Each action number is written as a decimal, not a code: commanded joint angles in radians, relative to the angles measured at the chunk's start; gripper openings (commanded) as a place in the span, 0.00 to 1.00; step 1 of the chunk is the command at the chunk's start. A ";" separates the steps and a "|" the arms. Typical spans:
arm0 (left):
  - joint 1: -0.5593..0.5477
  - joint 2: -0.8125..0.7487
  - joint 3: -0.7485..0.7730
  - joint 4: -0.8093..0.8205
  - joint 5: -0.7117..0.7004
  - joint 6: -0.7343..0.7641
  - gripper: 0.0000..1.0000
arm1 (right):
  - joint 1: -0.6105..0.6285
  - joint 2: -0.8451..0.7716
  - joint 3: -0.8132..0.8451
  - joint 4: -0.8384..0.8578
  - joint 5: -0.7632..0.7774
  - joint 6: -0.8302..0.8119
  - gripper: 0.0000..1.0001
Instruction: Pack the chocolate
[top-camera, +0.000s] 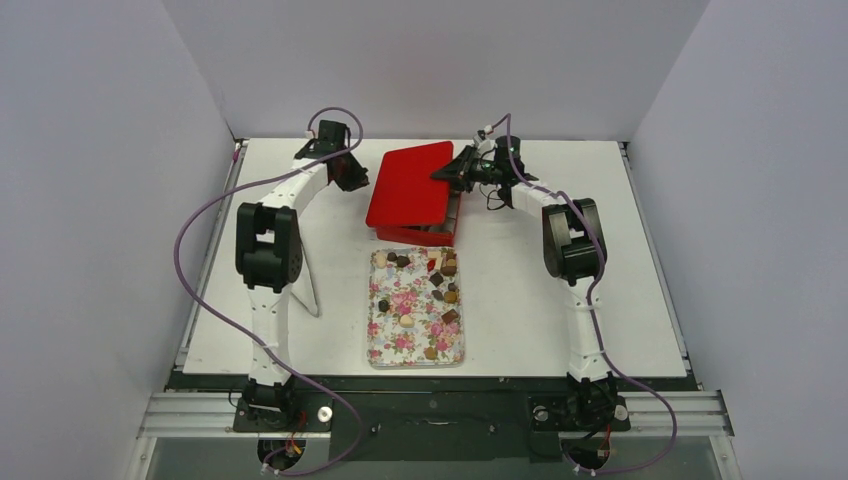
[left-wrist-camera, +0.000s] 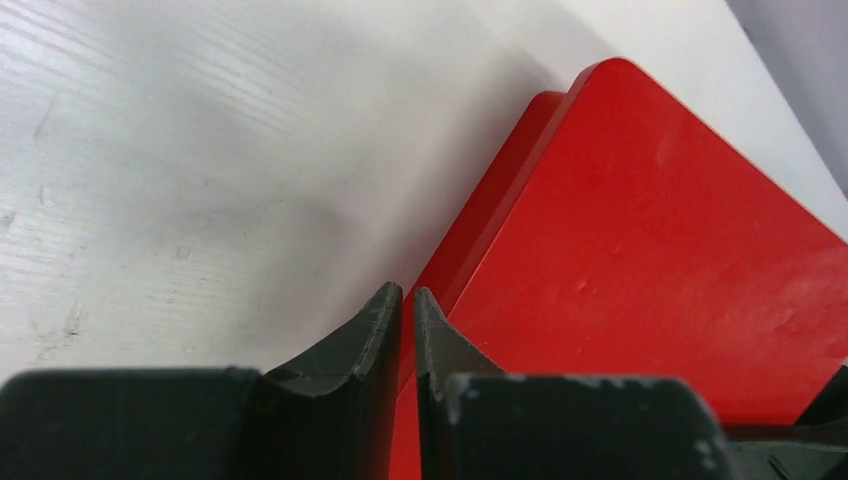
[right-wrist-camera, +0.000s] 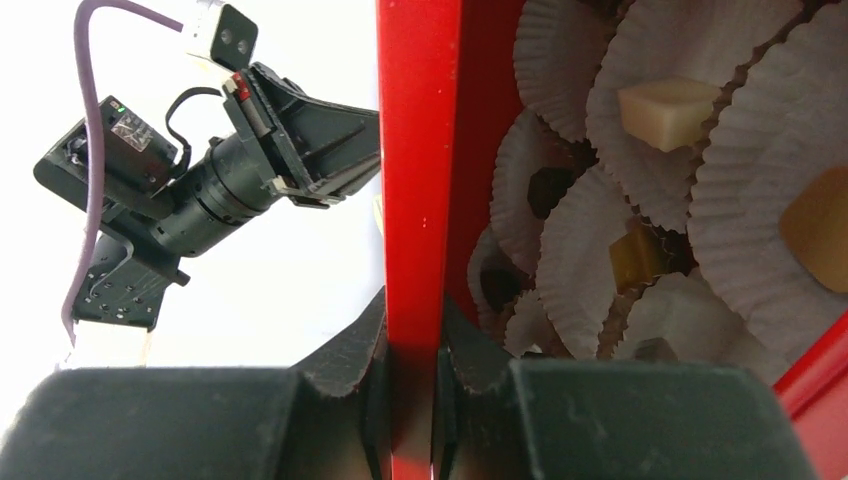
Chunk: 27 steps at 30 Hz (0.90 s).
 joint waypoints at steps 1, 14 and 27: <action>-0.018 0.019 0.052 -0.023 -0.005 0.018 0.07 | -0.013 -0.038 -0.005 0.038 0.005 -0.036 0.00; -0.046 0.050 0.088 -0.051 -0.011 0.032 0.07 | -0.037 -0.079 -0.098 0.165 0.019 0.042 0.33; -0.084 0.099 0.185 -0.114 -0.022 0.052 0.07 | -0.072 -0.164 -0.193 0.044 0.077 -0.050 0.49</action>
